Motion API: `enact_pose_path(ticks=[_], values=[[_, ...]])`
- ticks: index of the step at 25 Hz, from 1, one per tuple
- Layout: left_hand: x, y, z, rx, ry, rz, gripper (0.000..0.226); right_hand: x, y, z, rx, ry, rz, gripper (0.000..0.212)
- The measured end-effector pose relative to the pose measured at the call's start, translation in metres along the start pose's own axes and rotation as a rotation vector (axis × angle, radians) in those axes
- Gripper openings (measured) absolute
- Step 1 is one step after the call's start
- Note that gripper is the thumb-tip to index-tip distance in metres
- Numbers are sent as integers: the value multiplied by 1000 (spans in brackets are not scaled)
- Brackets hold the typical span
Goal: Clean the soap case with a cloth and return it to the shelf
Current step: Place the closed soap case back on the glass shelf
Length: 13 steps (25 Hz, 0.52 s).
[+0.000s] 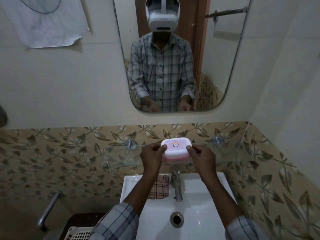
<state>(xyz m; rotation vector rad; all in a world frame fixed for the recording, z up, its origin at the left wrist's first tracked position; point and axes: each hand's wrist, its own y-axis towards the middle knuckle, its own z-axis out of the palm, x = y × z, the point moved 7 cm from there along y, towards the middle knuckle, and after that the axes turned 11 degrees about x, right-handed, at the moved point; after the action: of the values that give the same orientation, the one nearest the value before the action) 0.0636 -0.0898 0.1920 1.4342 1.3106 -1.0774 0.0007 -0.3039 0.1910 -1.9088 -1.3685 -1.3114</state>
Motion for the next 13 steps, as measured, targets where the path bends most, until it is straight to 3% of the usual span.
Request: enact_pose_path(ticks=[3,13], values=[[4,17,8,6,86,-32,22,-3,17,10,49,-129,28,26],[5,19,8,-15,129,36,21,-25,18,11,9,-22,64,32]])
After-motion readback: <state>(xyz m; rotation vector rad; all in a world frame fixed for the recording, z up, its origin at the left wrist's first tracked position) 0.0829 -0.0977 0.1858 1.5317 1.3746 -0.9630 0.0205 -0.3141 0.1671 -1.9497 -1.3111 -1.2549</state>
